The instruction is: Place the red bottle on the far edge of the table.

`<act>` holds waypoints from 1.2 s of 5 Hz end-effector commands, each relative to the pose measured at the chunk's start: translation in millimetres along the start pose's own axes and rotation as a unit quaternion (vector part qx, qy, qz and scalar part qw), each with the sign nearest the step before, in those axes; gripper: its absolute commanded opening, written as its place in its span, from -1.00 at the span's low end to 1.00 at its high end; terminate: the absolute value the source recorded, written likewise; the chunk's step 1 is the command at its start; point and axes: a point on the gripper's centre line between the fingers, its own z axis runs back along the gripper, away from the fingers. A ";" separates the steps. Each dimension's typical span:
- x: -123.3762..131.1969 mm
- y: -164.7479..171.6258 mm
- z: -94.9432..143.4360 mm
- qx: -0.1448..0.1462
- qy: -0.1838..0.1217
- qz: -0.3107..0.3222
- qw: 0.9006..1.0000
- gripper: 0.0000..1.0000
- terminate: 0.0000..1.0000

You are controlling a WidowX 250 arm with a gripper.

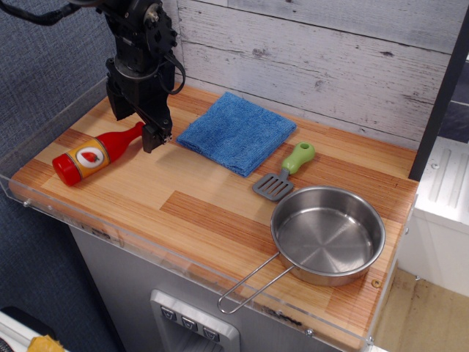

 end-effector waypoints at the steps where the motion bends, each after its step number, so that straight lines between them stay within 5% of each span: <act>1: 18.7 34.0 71.6 0.053 -0.086 -0.011 0.995 1.00 -1.00; 3: 19.7 26.2 83.6 0.043 -0.101 -0.067 0.992 1.00 -1.00; 6: 19.7 26.2 83.6 0.043 -0.101 -0.067 0.992 1.00 -1.00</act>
